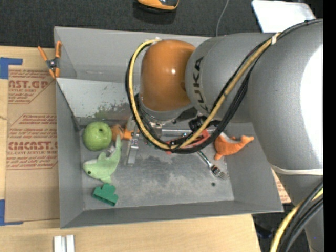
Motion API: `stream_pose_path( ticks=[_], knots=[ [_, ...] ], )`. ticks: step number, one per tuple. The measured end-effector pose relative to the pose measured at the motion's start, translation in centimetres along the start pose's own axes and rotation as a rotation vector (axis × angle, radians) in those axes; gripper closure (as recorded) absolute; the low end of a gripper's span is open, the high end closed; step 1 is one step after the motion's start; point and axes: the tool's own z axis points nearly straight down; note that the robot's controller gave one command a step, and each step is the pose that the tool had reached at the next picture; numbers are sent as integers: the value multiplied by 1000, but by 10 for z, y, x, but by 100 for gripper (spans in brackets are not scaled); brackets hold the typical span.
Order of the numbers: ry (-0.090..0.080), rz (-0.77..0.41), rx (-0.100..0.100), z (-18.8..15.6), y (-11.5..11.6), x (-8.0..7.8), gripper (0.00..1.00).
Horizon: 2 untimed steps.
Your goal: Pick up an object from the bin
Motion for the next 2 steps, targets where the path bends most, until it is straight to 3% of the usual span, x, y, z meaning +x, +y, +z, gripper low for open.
stream_pose_path(
  ticks=[1,2],
  knots=[
    [-5,121,-1,4,69,1,0],
    [-3,313,1,53,33,43,0]
  ],
)
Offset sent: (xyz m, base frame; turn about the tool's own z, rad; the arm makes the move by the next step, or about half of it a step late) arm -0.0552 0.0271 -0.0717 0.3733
